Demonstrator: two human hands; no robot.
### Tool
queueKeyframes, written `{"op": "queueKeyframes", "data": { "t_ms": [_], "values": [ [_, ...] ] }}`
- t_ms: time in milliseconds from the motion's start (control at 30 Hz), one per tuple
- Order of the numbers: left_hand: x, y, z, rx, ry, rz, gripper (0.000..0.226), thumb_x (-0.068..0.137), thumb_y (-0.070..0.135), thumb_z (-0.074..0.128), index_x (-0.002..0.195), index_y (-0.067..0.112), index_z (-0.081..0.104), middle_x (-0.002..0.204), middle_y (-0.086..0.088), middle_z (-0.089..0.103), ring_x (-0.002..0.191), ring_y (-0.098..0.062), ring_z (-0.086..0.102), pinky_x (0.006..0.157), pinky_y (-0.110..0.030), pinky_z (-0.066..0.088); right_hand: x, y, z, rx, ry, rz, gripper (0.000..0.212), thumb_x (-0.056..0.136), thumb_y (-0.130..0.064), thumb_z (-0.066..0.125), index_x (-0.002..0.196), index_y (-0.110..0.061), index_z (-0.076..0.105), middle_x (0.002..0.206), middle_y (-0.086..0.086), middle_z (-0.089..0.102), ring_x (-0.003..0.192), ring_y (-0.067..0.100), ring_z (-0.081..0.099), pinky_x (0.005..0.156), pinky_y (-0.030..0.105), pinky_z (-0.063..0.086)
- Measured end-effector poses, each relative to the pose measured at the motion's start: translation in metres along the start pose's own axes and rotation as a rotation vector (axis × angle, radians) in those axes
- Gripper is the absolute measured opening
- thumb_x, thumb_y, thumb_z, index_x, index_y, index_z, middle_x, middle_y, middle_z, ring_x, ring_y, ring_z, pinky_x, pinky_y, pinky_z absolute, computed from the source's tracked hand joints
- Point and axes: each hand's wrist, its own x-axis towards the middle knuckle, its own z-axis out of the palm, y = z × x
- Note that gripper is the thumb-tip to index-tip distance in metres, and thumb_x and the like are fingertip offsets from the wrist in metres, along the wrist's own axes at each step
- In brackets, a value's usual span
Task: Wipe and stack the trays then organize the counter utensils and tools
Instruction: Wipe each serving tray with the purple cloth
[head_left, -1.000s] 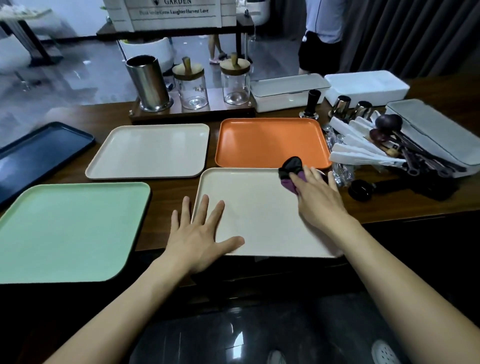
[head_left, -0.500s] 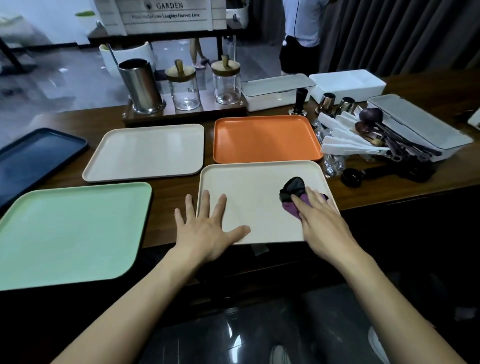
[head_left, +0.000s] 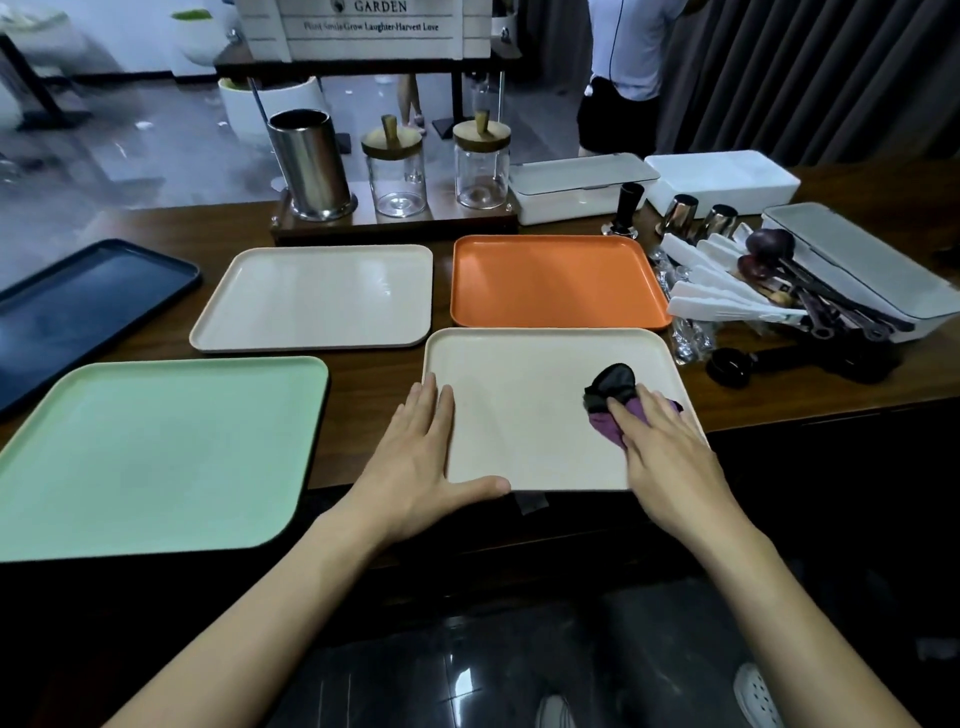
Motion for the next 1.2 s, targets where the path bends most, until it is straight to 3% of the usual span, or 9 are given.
{"op": "queueKeyframes", "data": {
  "t_ms": [100, 233, 400, 567, 767, 1000, 1200],
  "values": [
    [0.0, 0.002, 0.001, 0.004, 0.007, -0.012, 0.14, 0.066, 0.096, 0.048, 0.162, 0.013, -0.012, 0.166, -0.006, -0.026, 0.154, -0.021, -0.024, 0.122, -0.034, -0.012, -0.007, -0.016, -0.003, 0.007, -0.012, -0.028, 0.056, 0.101, -0.014, 0.042, 0.155, -0.024, 0.034, 0.166, 0.013, 0.018, 0.153, 0.029, 0.015, 0.123, 0.043, 0.017],
    [-0.001, 0.004, 0.0, -0.04, 0.042, 0.001, 0.143, 0.066, 0.093, 0.056, 0.159, 0.015, -0.021, 0.165, -0.006, -0.029, 0.153, -0.017, -0.024, 0.124, -0.035, -0.01, -0.013, -0.048, -0.005, 0.092, -0.08, -0.119, 0.055, 0.104, -0.022, 0.036, 0.158, -0.027, 0.027, 0.169, 0.006, 0.006, 0.155, 0.022, 0.002, 0.126, 0.038, 0.003],
    [-0.005, 0.002, 0.007, 0.075, 0.082, -0.11, 0.15, 0.054, 0.109, 0.033, 0.159, 0.015, -0.022, 0.169, -0.007, -0.019, 0.153, -0.01, -0.024, 0.126, -0.051, -0.006, -0.014, -0.063, -0.008, 0.166, -0.176, -0.187, 0.062, 0.098, -0.044, 0.024, 0.159, -0.033, 0.022, 0.169, -0.003, -0.002, 0.154, 0.01, -0.009, 0.125, 0.033, -0.007],
    [-0.006, 0.003, 0.006, 0.109, 0.056, -0.124, 0.149, 0.056, 0.108, 0.03, 0.16, 0.012, -0.018, 0.17, -0.007, -0.015, 0.155, -0.01, -0.019, 0.125, -0.054, -0.007, -0.007, -0.079, -0.009, 0.216, -0.257, -0.284, 0.078, 0.085, -0.053, 0.001, 0.158, -0.036, 0.023, 0.168, -0.007, -0.002, 0.153, 0.005, -0.01, 0.125, 0.033, -0.006],
    [-0.004, 0.001, 0.005, 0.141, 0.035, -0.136, 0.151, 0.052, 0.11, 0.021, 0.162, 0.011, -0.006, 0.17, -0.007, -0.015, 0.154, -0.01, -0.02, 0.125, -0.053, -0.008, 0.044, -0.104, 0.001, 0.115, -0.232, -0.353, 0.054, 0.106, -0.036, 0.021, 0.159, -0.03, 0.025, 0.169, 0.004, 0.005, 0.155, 0.018, -0.001, 0.125, 0.039, -0.002],
    [-0.006, 0.006, 0.003, 0.16, 0.018, -0.15, 0.144, 0.058, 0.106, 0.026, 0.163, 0.011, -0.002, 0.17, -0.007, -0.015, 0.154, -0.01, -0.02, 0.125, -0.052, -0.008, 0.106, -0.124, 0.016, 0.08, -0.155, -0.381, 0.051, 0.108, -0.039, 0.023, 0.157, -0.03, 0.029, 0.169, 0.007, 0.008, 0.155, 0.022, 0.002, 0.125, 0.047, 0.003],
    [-0.009, 0.007, 0.002, 0.19, 0.028, -0.168, 0.144, 0.057, 0.107, 0.023, 0.162, 0.013, -0.004, 0.17, -0.006, -0.015, 0.155, -0.01, -0.018, 0.125, -0.053, -0.007, 0.118, -0.1, 0.011, 0.012, -0.11, -0.314, 0.049, 0.108, -0.035, 0.023, 0.157, -0.031, 0.027, 0.168, 0.011, 0.004, 0.155, 0.025, -0.001, 0.124, 0.054, 0.001]
  ]
}}
